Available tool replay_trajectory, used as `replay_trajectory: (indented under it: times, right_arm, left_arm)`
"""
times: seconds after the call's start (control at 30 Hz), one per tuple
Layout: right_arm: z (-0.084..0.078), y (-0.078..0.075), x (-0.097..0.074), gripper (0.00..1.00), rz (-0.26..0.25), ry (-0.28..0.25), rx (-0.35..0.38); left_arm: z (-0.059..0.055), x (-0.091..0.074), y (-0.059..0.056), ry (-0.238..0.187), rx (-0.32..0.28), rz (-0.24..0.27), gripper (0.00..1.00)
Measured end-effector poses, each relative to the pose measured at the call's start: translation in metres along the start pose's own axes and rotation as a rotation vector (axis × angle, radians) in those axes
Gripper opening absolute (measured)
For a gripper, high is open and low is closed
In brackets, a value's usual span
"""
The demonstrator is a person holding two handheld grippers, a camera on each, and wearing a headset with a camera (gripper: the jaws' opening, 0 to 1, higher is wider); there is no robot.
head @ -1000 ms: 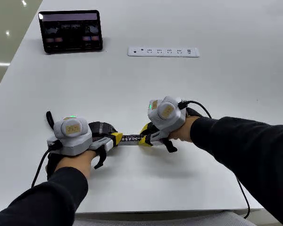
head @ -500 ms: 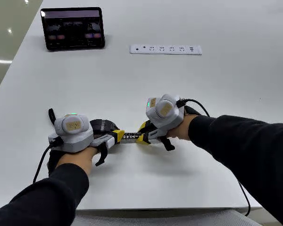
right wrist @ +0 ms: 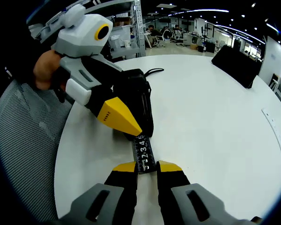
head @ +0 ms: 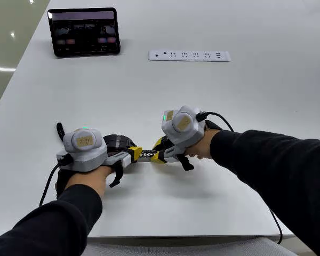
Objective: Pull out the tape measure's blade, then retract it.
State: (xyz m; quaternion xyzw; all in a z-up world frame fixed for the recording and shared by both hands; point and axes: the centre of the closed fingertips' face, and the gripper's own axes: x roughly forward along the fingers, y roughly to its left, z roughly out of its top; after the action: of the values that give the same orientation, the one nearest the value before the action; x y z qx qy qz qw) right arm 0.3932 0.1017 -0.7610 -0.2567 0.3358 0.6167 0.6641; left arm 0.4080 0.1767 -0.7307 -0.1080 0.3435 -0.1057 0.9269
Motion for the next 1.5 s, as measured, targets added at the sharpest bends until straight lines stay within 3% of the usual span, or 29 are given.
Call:
replay_trajectory:
  times: [0.67,1.5]
  right_arm:
    - [0.018,0.002,0.011,0.11,0.009,-0.038,-0.024]
    - [0.026,0.007,0.02,0.11,0.024,-0.028,-0.048]
  left_arm:
    - [0.001,0.0,0.001,0.0,-0.006,-0.003,0.62]
    - [0.001,0.001,0.001,0.001,-0.011,-0.011,0.62]
